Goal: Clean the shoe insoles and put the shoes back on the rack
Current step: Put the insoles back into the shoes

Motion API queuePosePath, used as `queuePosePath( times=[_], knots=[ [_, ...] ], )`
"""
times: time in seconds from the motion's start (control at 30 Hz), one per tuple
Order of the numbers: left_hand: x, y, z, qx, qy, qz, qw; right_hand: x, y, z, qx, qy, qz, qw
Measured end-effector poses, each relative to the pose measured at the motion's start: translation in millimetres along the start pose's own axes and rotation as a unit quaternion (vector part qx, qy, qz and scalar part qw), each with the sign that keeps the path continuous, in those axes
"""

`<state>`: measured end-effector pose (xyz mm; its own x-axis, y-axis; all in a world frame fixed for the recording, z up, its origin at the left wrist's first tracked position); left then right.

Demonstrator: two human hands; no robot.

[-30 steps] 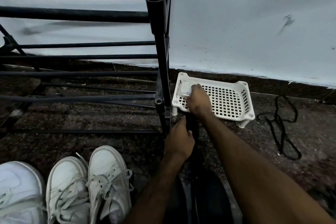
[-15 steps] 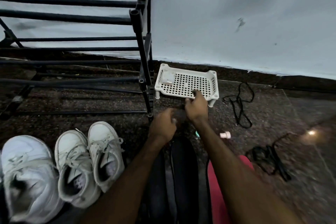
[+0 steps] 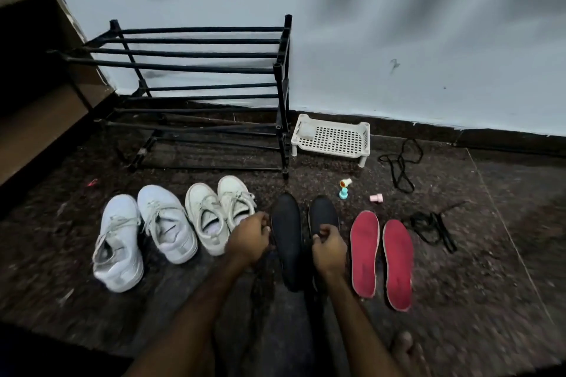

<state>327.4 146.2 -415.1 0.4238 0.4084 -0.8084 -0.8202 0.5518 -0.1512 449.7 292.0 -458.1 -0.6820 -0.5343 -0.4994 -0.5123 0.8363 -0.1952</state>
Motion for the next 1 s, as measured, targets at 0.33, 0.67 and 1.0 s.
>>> queuePosePath(
  times=[0.33, 0.67, 1.0],
  knots=[
    [-9, -34, -20, -0.017, 0.015, -0.016, 1.0, -6, -39, 14, 0.092, -0.035, -0.048, 0.994],
    [-1, -30, -64, -0.014, 0.035, 0.04, 0.998, 38, -22, 24, 0.036, -0.094, -0.09, 0.991],
    [-85, -16, -151, -0.058, 0.06, 0.177, 0.981, 81, 1, 21, 0.044, -0.347, -0.053, 0.935]
  ],
)
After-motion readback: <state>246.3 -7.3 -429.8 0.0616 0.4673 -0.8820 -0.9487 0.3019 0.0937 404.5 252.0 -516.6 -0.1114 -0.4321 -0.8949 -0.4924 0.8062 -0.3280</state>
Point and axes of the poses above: each hand's wrist, its own y-axis towards the middle knuckle, its own x-axis out of the palm, z = x × y, the point moved 2 cm from there along y, towards the middle knuckle, and after that the axes turned 1 degree about x, right-handed, at the moved point
